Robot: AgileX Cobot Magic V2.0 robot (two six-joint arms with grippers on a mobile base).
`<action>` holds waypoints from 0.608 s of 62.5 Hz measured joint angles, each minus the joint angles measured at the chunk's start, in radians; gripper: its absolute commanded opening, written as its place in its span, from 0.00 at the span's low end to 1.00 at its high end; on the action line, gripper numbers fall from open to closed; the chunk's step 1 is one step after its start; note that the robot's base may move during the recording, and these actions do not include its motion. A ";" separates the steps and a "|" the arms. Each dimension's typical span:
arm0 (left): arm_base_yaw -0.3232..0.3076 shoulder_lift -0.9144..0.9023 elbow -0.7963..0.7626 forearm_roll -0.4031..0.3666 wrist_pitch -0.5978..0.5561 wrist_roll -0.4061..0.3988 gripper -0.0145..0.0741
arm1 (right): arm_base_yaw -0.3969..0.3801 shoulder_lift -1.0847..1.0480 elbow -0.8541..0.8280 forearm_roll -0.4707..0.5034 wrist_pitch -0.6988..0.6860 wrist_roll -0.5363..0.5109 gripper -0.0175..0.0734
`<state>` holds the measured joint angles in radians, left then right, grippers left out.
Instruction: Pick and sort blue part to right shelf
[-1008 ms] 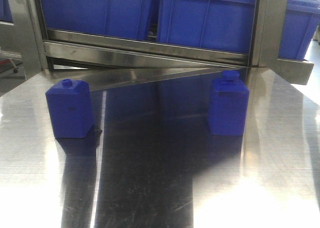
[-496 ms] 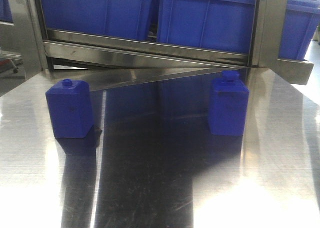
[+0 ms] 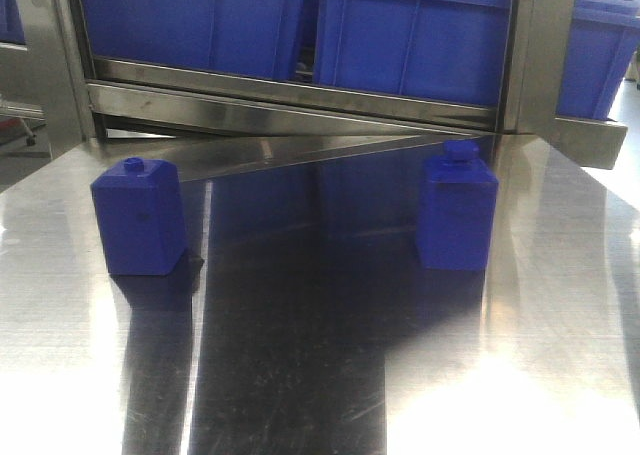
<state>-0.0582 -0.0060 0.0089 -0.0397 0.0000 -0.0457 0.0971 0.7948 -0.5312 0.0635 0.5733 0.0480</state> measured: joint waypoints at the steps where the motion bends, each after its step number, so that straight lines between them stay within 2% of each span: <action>1: 0.000 0.000 0.000 0.000 0.000 0.000 0.30 | 0.005 0.013 -0.007 0.000 0.000 0.006 0.26; 5: 0.000 0.000 0.000 0.000 0.000 0.000 0.30 | 0.033 0.066 -0.039 -0.001 0.002 0.035 0.30; 11: 0.000 0.000 0.000 0.000 0.000 0.000 0.30 | 0.083 0.155 -0.084 -0.001 0.005 0.095 0.45; 21: 0.000 0.000 0.000 0.000 0.000 0.000 0.30 | 0.149 0.267 -0.155 -0.002 0.022 0.182 0.84; 23: 0.000 0.000 0.000 0.000 0.000 0.000 0.30 | 0.161 0.287 -0.170 -0.003 0.035 0.197 0.89; 38: 0.000 0.000 0.000 0.000 0.000 0.000 0.30 | 0.240 0.451 -0.355 -0.027 0.230 0.288 0.87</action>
<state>-0.0582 -0.0060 0.0089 -0.0397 0.0000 -0.0457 0.3369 1.2457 -0.8857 0.0363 0.8037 0.3356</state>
